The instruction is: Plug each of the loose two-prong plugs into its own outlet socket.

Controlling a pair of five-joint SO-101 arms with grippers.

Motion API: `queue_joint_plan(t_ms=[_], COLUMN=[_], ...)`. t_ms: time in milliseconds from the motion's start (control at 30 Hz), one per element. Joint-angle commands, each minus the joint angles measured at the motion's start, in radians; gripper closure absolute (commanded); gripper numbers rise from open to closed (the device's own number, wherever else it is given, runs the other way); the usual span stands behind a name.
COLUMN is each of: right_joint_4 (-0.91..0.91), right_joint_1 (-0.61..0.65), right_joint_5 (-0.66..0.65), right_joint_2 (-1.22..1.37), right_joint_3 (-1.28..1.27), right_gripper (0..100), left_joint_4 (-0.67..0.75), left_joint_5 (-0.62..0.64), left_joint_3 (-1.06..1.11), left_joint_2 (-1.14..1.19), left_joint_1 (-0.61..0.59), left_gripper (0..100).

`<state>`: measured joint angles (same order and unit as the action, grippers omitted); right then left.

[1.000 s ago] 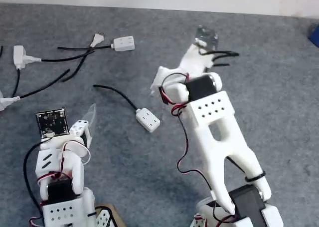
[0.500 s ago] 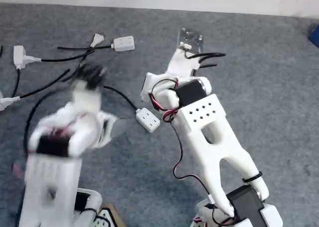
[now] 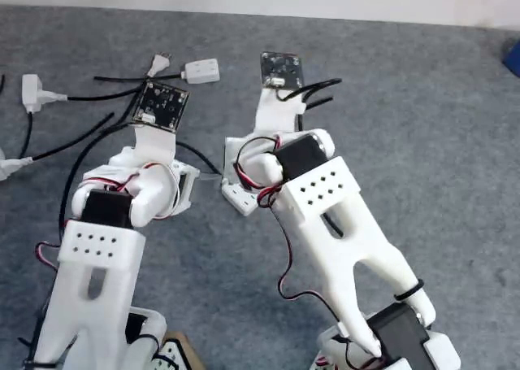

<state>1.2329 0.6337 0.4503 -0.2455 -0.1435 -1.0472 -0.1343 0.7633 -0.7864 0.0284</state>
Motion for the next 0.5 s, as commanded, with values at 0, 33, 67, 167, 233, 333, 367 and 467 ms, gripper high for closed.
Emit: queue_joint_plan(t_ms=[0, 33, 67, 167, 233, 333, 367, 467], right_joint_4=[0.004, 0.004, 0.004, 0.004, 0.005, 0.027, 0.036, 0.084], right_joint_1=[0.015, 0.024, 0.031, 0.053, 0.064, 0.065, 0.065, 0.065], right_joint_5=[-0.021, -0.021, -0.021, -0.017, -0.015, -0.014, -0.014, 0.014], right_joint_2=[-0.051, -0.051, -0.051, -0.051, -0.051, -0.051, -0.051, -0.05], right_joint_3=[0.062, 0.062, 0.062, 0.062, 0.062, 0.065, 0.073, 0.122], right_gripper=[99.3, 99.3, 99.3, 99.3, 99.3, 99.3, 99.3, 99.3], left_joint_4=[0.063, 0.063, 0.064, 0.094, 0.101, 0.126, 0.133, 0.143], left_joint_5=[-0.008, -0.008, -0.005, -0.002, -0.002, -0.002, -0.002, -0.002], left_joint_3=[0.018, 0.016, 0.015, 0.024, 0.035, 0.048, 0.053, 0.062], left_joint_2=[0.031, 0.038, 0.044, 0.059, 0.067, 0.071, 0.071, 0.071], left_joint_1=[-0.016, -0.015, -0.015, 0.007, 0.033, 0.048, 0.048, 0.048], left_gripper=[65, 65, 65, 65, 65, 65, 65, 65])
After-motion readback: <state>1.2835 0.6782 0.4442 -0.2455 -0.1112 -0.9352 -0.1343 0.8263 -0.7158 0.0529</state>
